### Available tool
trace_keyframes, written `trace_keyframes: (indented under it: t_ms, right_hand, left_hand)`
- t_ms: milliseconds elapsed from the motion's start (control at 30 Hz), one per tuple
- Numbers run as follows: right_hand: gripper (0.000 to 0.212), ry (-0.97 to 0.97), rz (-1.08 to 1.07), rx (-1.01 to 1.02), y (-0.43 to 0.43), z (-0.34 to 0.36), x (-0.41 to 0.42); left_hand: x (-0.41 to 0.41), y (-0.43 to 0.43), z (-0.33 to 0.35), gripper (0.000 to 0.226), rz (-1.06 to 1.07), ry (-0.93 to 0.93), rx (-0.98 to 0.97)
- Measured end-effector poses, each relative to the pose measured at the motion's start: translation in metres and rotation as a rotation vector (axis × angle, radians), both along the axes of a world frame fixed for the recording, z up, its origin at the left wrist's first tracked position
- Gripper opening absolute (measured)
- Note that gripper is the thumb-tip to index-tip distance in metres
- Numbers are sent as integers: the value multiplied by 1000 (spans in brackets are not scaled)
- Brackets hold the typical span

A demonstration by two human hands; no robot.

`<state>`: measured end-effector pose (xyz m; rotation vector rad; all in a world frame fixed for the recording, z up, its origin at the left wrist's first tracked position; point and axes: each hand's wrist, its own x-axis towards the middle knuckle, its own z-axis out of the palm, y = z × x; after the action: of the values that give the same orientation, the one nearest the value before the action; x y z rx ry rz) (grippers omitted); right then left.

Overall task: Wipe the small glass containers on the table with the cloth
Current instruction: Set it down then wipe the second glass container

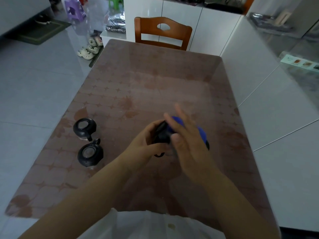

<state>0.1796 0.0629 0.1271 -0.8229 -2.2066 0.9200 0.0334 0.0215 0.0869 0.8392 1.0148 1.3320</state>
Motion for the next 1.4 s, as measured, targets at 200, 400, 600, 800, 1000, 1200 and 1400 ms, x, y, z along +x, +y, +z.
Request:
trace_keyframes:
  t_ms: [200, 400, 600, 800, 1000, 1200, 1400]
  right_hand:
    - [33, 183, 62, -456, 12, -5, 1]
    - [35, 236, 86, -508, 6, -12, 13]
    - [43, 163, 95, -340, -4, -12, 11]
    - [53, 432, 53, -913, 0, -12, 17]
    - [71, 368, -29, -807, -1, -13, 20]
    - [43, 392, -154, -708, -1, -17, 17]
    - [47, 301, -117, -586, -7, -14, 9]
  left_hand:
    - [-9, -9, 5, 72, -130, 115, 43]
    - [-10, -12, 2, 85, -141, 81, -10]
    - [-8, -13, 11, 95, -164, 101, 45]
    - [-11, -12, 17, 101, -313, 226, 26]
    - [-12, -11, 9, 77, -101, 325, -39]
    - [-3, -7, 20, 61, -34, 328, -41]
    - [10, -7, 26, 75, 48, 434, -115]
